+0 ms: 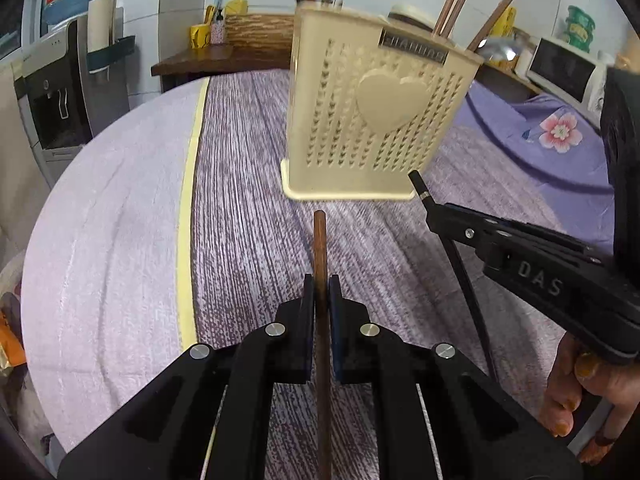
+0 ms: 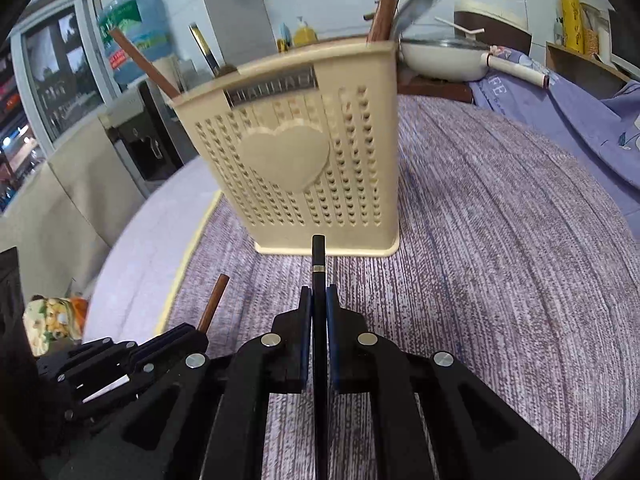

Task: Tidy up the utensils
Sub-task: 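Lift both held chopsticks up over the basket opening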

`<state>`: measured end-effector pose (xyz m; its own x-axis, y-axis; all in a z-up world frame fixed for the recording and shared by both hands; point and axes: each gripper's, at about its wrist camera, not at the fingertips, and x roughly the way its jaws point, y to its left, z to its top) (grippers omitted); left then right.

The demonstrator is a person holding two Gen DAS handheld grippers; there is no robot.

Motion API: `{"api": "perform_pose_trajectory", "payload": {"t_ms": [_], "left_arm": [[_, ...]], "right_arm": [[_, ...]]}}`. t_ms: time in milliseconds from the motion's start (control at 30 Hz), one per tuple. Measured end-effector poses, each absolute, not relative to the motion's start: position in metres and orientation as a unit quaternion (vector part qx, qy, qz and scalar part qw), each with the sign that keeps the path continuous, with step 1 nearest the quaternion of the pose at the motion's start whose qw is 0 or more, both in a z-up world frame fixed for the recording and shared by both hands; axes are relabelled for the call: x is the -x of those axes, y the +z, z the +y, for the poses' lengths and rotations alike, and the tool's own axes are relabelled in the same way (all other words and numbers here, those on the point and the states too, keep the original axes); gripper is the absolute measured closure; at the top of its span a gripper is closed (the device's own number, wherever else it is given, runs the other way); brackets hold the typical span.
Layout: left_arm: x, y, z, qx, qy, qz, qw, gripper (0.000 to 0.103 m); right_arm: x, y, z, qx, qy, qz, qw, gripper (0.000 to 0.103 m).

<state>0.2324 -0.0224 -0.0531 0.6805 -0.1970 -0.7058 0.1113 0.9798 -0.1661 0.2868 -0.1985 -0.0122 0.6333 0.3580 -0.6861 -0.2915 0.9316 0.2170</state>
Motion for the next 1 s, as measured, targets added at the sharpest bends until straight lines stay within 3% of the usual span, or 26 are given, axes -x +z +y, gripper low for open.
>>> {"api": "perform_pose_trajectory", "payload": {"t_ms": [533, 1000], "left_arm": [[-0.164, 0.057, 0.000, 0.088, -0.127, 0.271, 0.950, 0.096], [-0.172, 0.134, -0.007, 0.058, -0.124, 0.211, 0.968, 0.097]], "right_arm": [[-0.207, 0.087, -0.233, -0.093, 0.260, 0.271, 0.922, 0.096], [-0.219, 0.147, -0.216, -0.041, 0.259, 0.220, 0.940, 0.096]]}}
